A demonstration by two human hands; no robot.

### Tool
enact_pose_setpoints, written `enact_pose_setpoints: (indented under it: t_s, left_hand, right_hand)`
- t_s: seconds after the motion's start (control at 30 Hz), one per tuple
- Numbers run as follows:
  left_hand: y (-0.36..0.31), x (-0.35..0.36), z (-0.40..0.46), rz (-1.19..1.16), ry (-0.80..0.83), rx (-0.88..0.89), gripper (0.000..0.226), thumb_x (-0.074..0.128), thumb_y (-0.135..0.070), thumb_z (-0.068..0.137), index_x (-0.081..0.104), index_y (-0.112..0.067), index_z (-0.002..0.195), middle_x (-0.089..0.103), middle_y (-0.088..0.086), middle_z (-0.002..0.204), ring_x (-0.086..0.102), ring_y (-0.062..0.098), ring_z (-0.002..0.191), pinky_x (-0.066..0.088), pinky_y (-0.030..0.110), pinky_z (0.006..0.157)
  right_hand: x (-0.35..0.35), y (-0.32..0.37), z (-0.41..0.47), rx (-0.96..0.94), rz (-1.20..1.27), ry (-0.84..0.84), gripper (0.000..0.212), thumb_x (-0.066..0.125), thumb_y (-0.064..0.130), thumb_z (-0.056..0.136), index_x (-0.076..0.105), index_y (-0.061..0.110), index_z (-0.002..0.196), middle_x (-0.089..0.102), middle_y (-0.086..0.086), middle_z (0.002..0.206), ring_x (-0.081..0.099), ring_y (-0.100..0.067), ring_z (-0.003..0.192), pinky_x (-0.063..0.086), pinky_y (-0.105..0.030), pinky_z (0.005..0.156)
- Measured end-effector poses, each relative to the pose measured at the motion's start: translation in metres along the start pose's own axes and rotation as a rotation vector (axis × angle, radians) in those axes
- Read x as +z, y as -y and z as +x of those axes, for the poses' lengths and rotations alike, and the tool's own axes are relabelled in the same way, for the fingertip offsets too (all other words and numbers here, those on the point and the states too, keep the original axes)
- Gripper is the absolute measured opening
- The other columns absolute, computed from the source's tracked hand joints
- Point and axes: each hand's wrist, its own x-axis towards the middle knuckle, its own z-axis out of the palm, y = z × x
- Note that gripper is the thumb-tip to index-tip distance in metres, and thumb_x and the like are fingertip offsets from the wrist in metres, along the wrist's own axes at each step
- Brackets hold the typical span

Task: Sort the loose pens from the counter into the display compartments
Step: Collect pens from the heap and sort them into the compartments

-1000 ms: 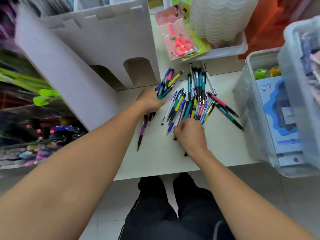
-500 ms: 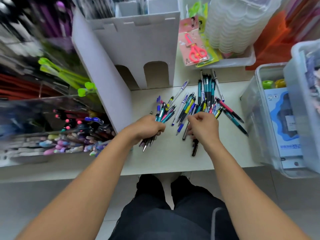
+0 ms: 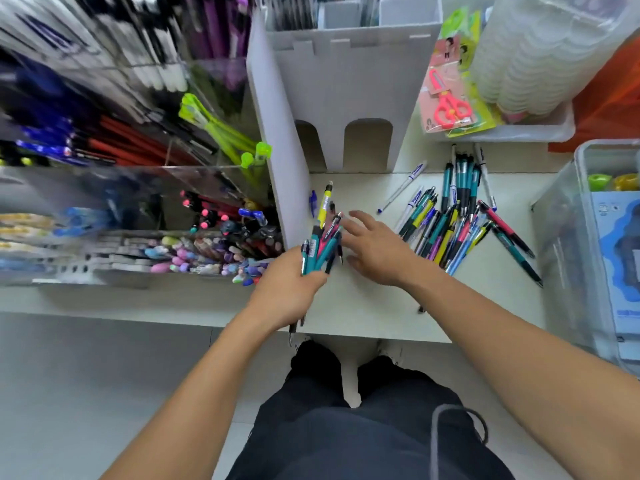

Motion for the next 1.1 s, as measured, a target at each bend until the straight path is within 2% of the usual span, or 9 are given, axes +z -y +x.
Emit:
enact_pose_setpoints:
  t_s: [0.13, 0.27, 0.43, 0.57, 0.63, 0.7, 0.83, 0.97, 1.1]
  left_hand:
    - [0.004, -0.01, -0.016, 0.011, -0.09, 0.048, 0.016, 0.057, -0.008, 0.086, 0.044, -0.011, 0.079, 0.045, -0.001, 0.066, 0.042, 0.018, 0.06, 0.037, 0.035, 0.058]
    - [0.002, -0.02, -0.026, -0.135, -0.062, 0.002, 0.005, 0.057, -0.004, 0.091, 0.053, -0.005, 0.089, 0.053, 0.002, 0.062, 0.05, 0.011, 0.05, 0.043, 0.024, 0.055]
    - [-0.004, -0.03, -0.033, -0.374, 0.114, -0.004, 0.011, 0.061, -0.003, 0.093, 0.055, -0.011, 0.089, 0.054, 0.0, 0.061, 0.053, 0.014, 0.053, 0.046, 0.035, 0.063]
    - [-0.014, -0.041, -0.037, -0.362, 0.093, 0.101, 0.016, 0.064, -0.002, 0.09, 0.053, -0.011, 0.084, 0.051, -0.006, 0.057, 0.048, 0.014, 0.05, 0.043, 0.028, 0.053]
    - [-0.018, -0.05, -0.039, -0.324, 0.083, 0.143, 0.016, 0.068, -0.004, 0.087, 0.053, -0.01, 0.085, 0.05, -0.008, 0.059, 0.046, 0.016, 0.053, 0.042, 0.027, 0.052]
    - [-0.022, -0.061, -0.044, -0.25, 0.105, 0.21, 0.017, 0.07, -0.007, 0.085, 0.054, -0.014, 0.086, 0.05, -0.007, 0.065, 0.046, 0.015, 0.056, 0.042, 0.03, 0.053]
    - [-0.031, -0.084, -0.055, -0.053, 0.145, 0.342, 0.02, 0.068, -0.011, 0.085, 0.05, -0.02, 0.082, 0.048, -0.01, 0.069, 0.045, 0.009, 0.059, 0.042, 0.031, 0.058]
    - [-0.019, -0.115, -0.065, -0.014, 0.036, 0.385, 0.017, 0.067, -0.015, 0.087, 0.053, -0.025, 0.086, 0.056, -0.006, 0.076, 0.052, 0.014, 0.064, 0.046, 0.035, 0.061]
    - [0.019, -0.145, -0.081, -0.434, -0.124, 0.281, 0.017, 0.068, -0.013, 0.095, 0.056, -0.021, 0.087, 0.053, -0.011, 0.063, 0.047, 0.012, 0.056, 0.042, 0.024, 0.055]
  right_hand:
    - [0.018, 0.009, 0.014, -0.069, -0.174, 0.145, 0.061, 0.037, 0.017, 0.101, 0.023, 0.033, 0.159, 0.011, 0.007, 0.169, -0.003, -0.031, 0.156, 0.015, -0.048, 0.125]
    - [0.01, 0.012, 0.012, -0.037, -0.283, 0.074, 0.058, 0.047, 0.026, 0.096, 0.033, 0.019, 0.153, 0.025, -0.002, 0.163, 0.019, -0.035, 0.151, 0.026, -0.043, 0.12]
    - [-0.025, -0.016, -0.022, 0.14, -0.361, 0.11, 0.047, 0.055, 0.024, 0.088, 0.053, 0.011, 0.133, 0.046, -0.007, 0.144, 0.038, -0.03, 0.132, 0.042, -0.04, 0.106]
    - [-0.098, 0.007, -0.039, 0.36, 0.377, -0.183, 0.044, 0.066, 0.015, 0.089, 0.063, 0.018, 0.133, 0.058, -0.003, 0.141, 0.051, -0.022, 0.131, 0.043, -0.034, 0.106]
    - [-0.146, 0.042, -0.046, 0.389, 0.998, -0.33, 0.027, 0.065, 0.02, 0.096, 0.068, 0.019, 0.123, 0.071, -0.004, 0.122, 0.067, -0.017, 0.107, 0.054, -0.029, 0.089]
    - [-0.174, 0.076, -0.05, 0.344, 1.291, -0.323, 0.031, 0.064, 0.038, 0.091, 0.07, 0.019, 0.114, 0.075, -0.005, 0.107, 0.069, -0.016, 0.082, 0.053, -0.027, 0.069]
    - [-0.19, 0.121, -0.035, 0.2, 1.314, -0.449, 0.027, 0.067, 0.035, 0.084, 0.074, 0.013, 0.098, 0.06, -0.004, 0.078, 0.046, -0.012, 0.063, 0.039, -0.02, 0.057]
    - [-0.224, 0.13, -0.023, 0.076, 1.336, -0.71, 0.016, 0.068, 0.031, 0.087, 0.076, 0.018, 0.091, 0.069, 0.004, 0.079, 0.055, -0.009, 0.068, 0.046, -0.018, 0.064]
    - [-0.263, 0.142, -0.009, -0.05, 1.248, -0.846, 0.035, 0.067, 0.053, 0.087, 0.066, 0.028, 0.112, 0.072, 0.011, 0.102, 0.065, -0.003, 0.088, 0.05, -0.017, 0.083]
